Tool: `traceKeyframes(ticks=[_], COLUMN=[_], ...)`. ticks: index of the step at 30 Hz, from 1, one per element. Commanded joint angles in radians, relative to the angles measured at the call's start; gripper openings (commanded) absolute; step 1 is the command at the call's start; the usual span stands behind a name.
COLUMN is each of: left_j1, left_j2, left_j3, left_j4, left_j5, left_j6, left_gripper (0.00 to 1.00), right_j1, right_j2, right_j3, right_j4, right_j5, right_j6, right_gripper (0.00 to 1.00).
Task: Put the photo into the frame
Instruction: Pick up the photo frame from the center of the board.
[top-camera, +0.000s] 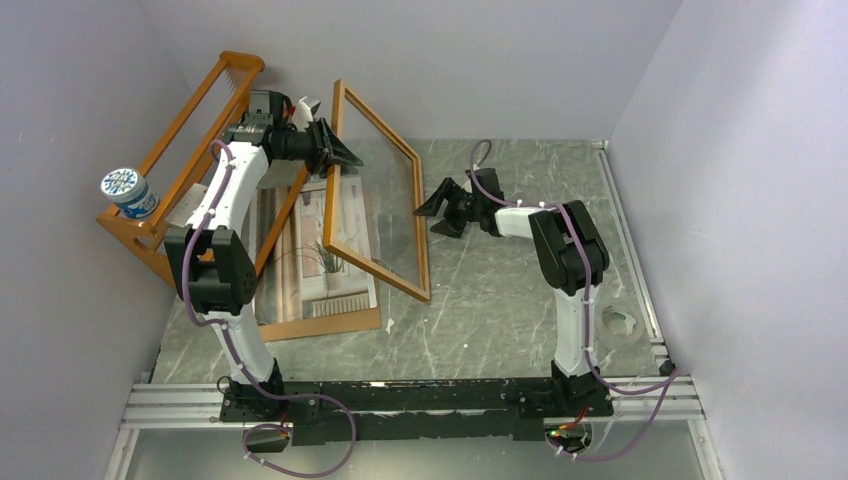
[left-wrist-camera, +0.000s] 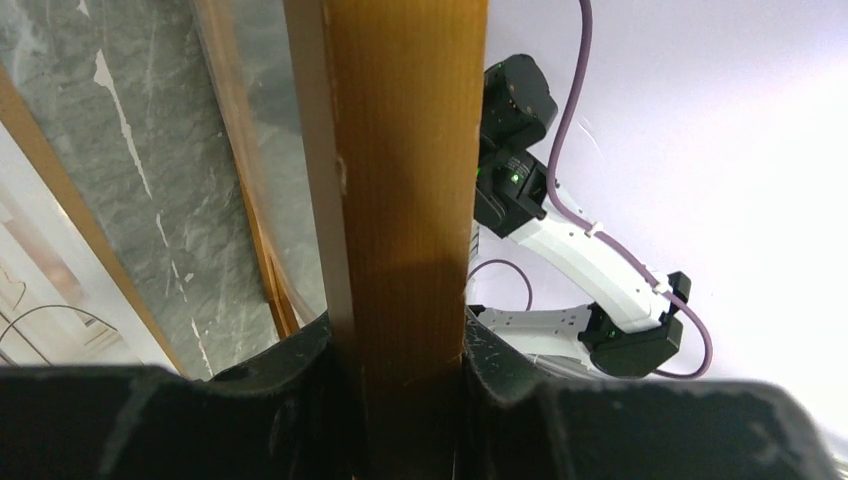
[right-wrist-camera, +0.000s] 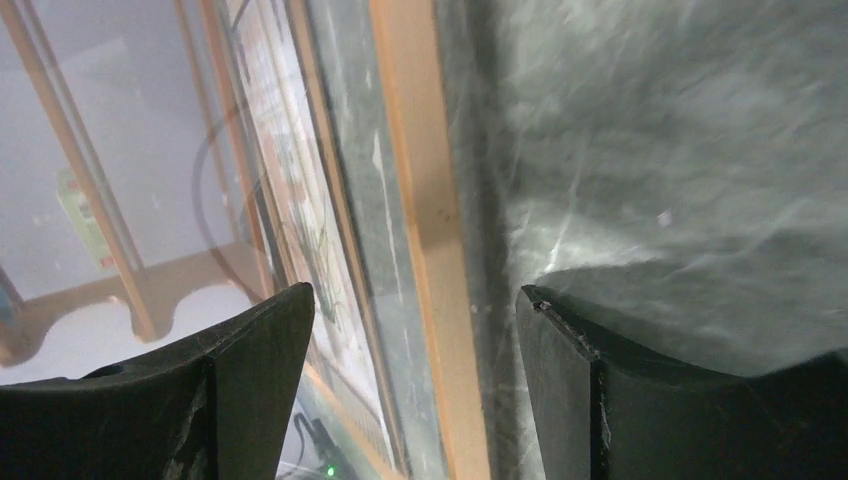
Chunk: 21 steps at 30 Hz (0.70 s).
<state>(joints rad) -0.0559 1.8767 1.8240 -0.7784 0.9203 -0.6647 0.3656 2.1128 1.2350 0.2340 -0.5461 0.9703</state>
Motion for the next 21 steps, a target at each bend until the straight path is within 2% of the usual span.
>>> traceKeyframes(ticks=[1, 6, 9, 16, 21], left_j1=[-0.007, -0.006, -0.003, -0.002, -0.002], left_j2=[-0.041, -0.048, -0.044, -0.08, -0.115], left_j3=[0.035, 0.051, 0.048, -0.009, -0.059], left_j4=[0.078, 0.048, 0.045, 0.186, 0.324], left_j5=[0.127, 0.135, 0.144, 0.184, 0.226], left_j6=[0.041, 0.096, 0.108, 0.005, -0.077], left_gripper=[0.09, 0.1, 0.11, 0.1, 0.1], right_j1=[-0.029, -0.035, -0.045, -0.069, -0.069], right_j2=[0.028, 0.041, 0.04, 0.026, 0.025], right_j3=[0.042, 0.056, 0.04, -0.072, -0.143], right_j4=[-0.025, -0.012, 0.032, 0.268, 0.455], right_j5=[0.054, 0.041, 0.017, -0.081, -0.139], right_j6=[-0.03, -0.015, 0.01, 0.13, 0.204], right_gripper=[0.77, 0.77, 0.8, 0.89, 0.92])
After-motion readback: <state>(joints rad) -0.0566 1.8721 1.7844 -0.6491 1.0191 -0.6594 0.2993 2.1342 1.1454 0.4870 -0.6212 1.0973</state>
